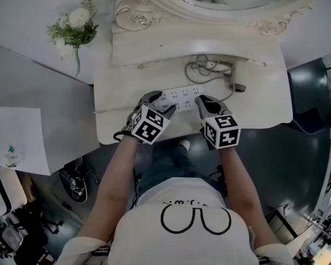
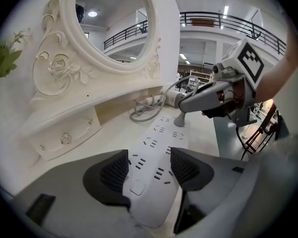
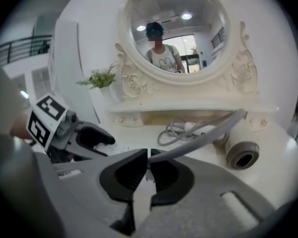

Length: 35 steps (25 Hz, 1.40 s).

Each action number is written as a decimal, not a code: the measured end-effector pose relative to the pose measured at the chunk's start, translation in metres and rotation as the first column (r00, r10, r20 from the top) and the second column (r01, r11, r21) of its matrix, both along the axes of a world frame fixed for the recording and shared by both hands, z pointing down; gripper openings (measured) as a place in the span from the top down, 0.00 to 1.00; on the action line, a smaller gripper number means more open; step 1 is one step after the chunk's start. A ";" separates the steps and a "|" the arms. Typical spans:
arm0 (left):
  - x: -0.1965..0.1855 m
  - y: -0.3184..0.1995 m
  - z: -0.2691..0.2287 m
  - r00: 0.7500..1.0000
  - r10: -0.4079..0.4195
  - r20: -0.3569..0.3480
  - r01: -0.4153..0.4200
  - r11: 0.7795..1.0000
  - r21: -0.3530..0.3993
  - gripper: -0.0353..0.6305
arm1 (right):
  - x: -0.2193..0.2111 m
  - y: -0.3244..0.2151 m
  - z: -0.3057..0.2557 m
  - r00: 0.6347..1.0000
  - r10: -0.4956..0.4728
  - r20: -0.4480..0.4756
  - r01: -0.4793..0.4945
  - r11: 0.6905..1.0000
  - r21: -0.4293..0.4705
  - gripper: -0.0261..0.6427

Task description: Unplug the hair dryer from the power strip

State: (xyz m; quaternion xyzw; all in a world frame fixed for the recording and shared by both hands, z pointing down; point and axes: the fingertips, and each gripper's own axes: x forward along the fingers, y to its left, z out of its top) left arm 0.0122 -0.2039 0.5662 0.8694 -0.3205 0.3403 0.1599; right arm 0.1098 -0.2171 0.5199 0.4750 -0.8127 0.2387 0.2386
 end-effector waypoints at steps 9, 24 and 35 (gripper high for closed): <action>0.003 0.000 0.000 0.999 0.037 0.030 -0.036 0.999 -0.018 0.57 | -0.012 -0.017 0.002 0.976 -0.108 -0.191 0.113 0.994 0.012 0.93; 0.008 0.004 0.000 0.991 0.124 0.055 -0.123 0.992 -0.020 0.57 | -0.018 0.003 0.000 0.903 -0.174 -0.393 0.195 0.981 0.016 0.93; 0.012 0.004 -0.001 0.994 0.100 0.036 -0.099 0.995 -0.029 0.67 | 0.004 -0.003 -0.004 0.996 0.062 0.070 -0.057 0.996 -0.066 0.93</action>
